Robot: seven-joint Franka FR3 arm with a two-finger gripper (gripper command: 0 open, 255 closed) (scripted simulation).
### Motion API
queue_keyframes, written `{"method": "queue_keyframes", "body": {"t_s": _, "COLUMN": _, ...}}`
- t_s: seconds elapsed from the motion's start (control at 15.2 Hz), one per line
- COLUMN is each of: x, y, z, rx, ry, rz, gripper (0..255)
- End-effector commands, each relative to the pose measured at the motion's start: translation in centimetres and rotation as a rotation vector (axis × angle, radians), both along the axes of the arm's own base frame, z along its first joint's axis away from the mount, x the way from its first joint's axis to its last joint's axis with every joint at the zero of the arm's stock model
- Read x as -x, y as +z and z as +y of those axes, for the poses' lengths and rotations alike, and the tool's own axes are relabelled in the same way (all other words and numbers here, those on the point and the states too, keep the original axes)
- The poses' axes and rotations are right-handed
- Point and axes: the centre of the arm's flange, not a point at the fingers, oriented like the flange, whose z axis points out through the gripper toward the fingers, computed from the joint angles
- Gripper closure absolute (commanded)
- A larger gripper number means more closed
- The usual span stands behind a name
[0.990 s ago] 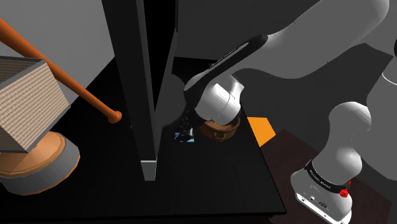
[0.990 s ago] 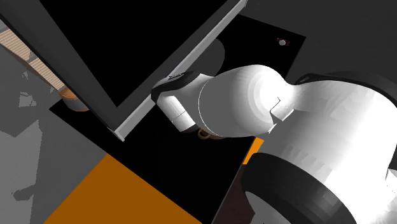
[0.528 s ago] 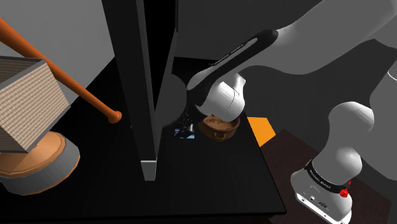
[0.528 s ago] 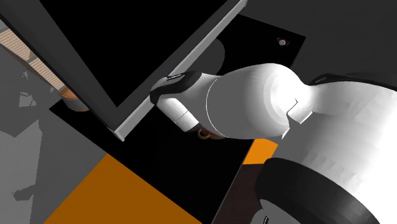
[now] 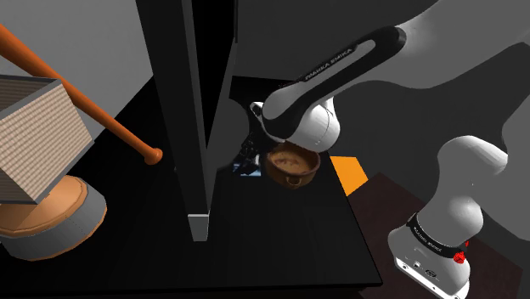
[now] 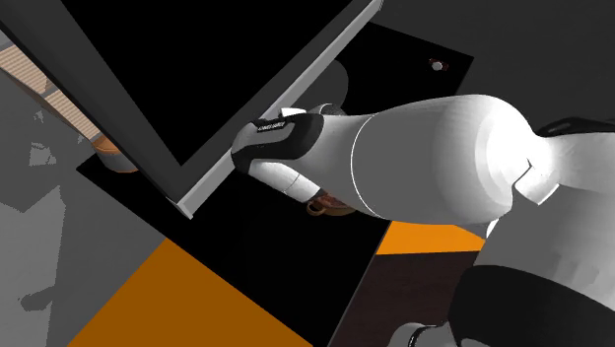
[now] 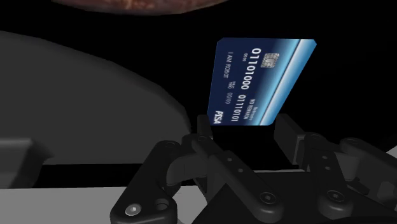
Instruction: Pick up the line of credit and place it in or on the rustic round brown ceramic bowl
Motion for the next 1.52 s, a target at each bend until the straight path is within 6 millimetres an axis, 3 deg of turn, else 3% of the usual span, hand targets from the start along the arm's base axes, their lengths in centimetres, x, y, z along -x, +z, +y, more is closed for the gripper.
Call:
{"method": "queue_keyframes", "body": {"t_s": 0.0, "x": 0.1, "y": 1.0, "z": 0.0, "rx": 0.001, "ry": 0.000, "rz": 0.000, "gripper": 255}}
{"method": "queue_keyframes", "body": {"t_s": 0.99, "x": 0.1, "y": 8.7, "z": 0.0, "rx": 0.001, "ry": 0.000, "rz": 0.000, "gripper": 255}}
{"method": "queue_keyframes", "body": {"t_s": 1.45, "x": 1.9, "y": 9.7, "z": -9.0, "rx": 0.001, "ry": 0.000, "rz": 0.000, "gripper": 255}}
